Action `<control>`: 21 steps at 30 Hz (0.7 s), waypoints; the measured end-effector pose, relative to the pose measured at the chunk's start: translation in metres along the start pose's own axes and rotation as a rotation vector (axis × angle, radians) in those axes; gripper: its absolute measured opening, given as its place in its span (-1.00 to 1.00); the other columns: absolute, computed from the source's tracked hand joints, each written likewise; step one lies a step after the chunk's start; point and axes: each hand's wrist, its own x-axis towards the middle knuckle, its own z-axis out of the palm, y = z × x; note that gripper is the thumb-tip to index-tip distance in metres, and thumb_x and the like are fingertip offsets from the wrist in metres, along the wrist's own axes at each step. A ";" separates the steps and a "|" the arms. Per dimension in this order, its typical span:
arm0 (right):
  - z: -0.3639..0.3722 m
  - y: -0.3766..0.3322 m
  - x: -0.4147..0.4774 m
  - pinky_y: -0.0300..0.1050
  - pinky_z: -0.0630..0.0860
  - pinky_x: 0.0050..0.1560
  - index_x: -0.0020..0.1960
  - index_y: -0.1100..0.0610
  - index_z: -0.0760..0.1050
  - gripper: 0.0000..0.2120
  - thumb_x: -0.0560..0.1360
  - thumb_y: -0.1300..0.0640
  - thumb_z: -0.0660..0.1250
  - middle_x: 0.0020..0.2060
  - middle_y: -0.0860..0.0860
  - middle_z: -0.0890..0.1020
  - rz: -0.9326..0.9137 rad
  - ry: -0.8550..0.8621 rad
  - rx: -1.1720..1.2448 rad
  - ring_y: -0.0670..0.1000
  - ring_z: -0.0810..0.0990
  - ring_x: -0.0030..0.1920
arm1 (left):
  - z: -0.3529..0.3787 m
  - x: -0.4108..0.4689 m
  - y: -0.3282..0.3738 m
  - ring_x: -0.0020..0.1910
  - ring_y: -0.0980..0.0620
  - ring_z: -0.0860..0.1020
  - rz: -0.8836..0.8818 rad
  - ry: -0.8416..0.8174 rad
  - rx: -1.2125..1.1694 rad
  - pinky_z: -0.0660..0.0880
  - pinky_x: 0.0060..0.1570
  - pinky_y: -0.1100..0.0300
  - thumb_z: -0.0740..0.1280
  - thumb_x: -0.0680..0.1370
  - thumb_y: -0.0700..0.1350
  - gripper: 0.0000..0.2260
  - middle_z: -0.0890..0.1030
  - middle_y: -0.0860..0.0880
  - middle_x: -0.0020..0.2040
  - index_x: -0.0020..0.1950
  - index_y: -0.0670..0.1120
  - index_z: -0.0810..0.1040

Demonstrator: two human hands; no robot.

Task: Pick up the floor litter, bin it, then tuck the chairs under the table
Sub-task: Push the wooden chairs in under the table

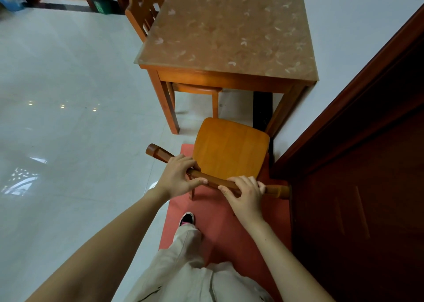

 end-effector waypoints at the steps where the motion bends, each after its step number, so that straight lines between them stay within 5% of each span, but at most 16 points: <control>1: 0.001 0.000 -0.001 -0.15 0.12 0.04 -0.04 -0.08 0.62 -0.65 0.44 -0.31 0.26 -0.16 -0.17 0.62 0.001 0.010 0.010 -0.05 0.51 -0.06 | 0.000 -0.001 0.000 -0.24 0.22 0.32 -0.002 0.000 -0.005 0.22 -0.18 0.28 0.33 0.39 0.39 -0.62 0.38 0.24 -0.31 -0.19 0.08 0.54; 16: 0.008 0.000 0.009 -0.18 0.08 0.03 -0.13 -0.04 0.61 -0.70 0.39 -0.25 0.33 -0.21 -0.15 0.62 -0.094 0.015 0.019 -0.03 0.53 -0.11 | 0.004 -0.015 -0.006 -0.24 0.10 0.41 -0.093 0.071 -0.082 0.35 -0.20 0.07 0.37 0.36 0.38 -0.64 0.48 0.17 -0.32 -0.21 0.11 0.54; 21: -0.023 0.038 0.025 -0.13 0.14 0.02 -0.11 -0.06 0.63 -0.69 0.41 -0.28 0.32 -0.19 -0.17 0.62 -0.126 0.002 0.008 -0.06 0.54 -0.08 | 0.032 0.006 0.027 -0.25 0.16 0.37 -0.109 0.133 -0.075 0.26 -0.22 0.15 0.40 0.36 0.36 -0.63 0.45 0.19 -0.34 -0.24 0.06 0.54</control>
